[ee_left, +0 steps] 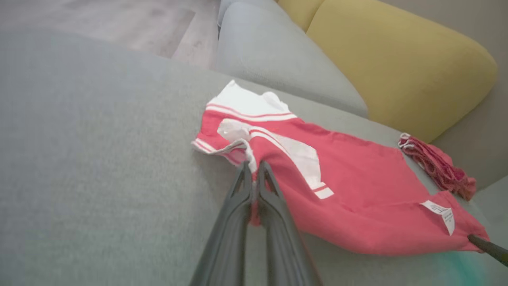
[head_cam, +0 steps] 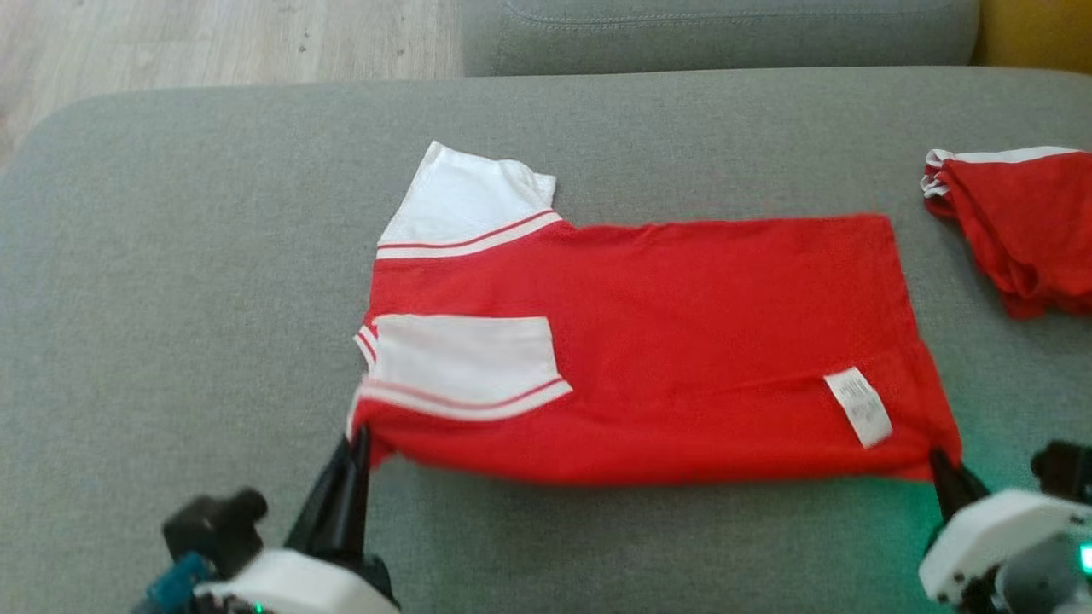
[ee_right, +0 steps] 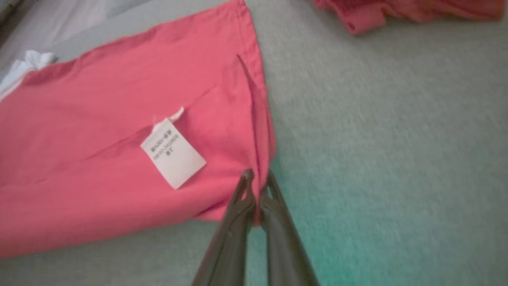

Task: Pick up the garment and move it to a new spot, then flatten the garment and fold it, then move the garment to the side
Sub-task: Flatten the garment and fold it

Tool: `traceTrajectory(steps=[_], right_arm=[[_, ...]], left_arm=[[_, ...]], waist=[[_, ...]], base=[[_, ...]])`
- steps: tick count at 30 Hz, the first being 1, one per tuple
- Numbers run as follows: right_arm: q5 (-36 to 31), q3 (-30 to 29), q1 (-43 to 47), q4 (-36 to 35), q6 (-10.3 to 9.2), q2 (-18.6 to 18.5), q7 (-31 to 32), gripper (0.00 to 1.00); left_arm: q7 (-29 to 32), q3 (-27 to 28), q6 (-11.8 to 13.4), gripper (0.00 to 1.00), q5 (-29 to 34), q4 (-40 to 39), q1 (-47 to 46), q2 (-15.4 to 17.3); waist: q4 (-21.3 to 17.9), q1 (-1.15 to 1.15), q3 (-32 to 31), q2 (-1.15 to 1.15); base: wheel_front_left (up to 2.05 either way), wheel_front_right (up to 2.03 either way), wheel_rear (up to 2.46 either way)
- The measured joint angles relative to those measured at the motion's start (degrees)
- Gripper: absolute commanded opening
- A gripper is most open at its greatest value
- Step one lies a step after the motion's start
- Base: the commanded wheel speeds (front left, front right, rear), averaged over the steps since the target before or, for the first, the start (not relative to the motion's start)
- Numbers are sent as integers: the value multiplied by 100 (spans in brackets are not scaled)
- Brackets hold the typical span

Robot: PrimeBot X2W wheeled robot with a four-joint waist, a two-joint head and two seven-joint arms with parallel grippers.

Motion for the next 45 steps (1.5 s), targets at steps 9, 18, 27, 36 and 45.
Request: traceTrajectory(steps=[9, 18, 27, 36, 45], right_arm=[[53, 22, 307, -80, 0, 8, 30, 14], [-11, 2, 371, 77, 0, 10, -248, 100], [-172, 35, 160, -552, 0, 10, -375, 100], [-403, 701, -913, -834, 0, 4, -361, 100], [-301, 1081, -1562, -766, 0, -4, -412, 100]], left_arm=[[-9, -103, 19, 0, -330, 576, 394, -108], [-247, -86, -155, 100, -379, 1040, 474, -186], [165, 162, -328, 100, 152, 688, -837, 580], [1521, 216, -1196, 100, 422, 962, -3566, 1161], [2705, -57, -1659, 100, 168, 2317, -4834, 1027]], waist=[[-68, 0, 119, 0], [-145, 0, 71, 0], [-221, 0, 276, 0], [-523, 2, 830, 0], [-962, 2, 1632, 0]], base=[[0, 0, 0], [0, 0, 0], [0, 0, 0], [0, 0, 0], [0, 0, 0]])
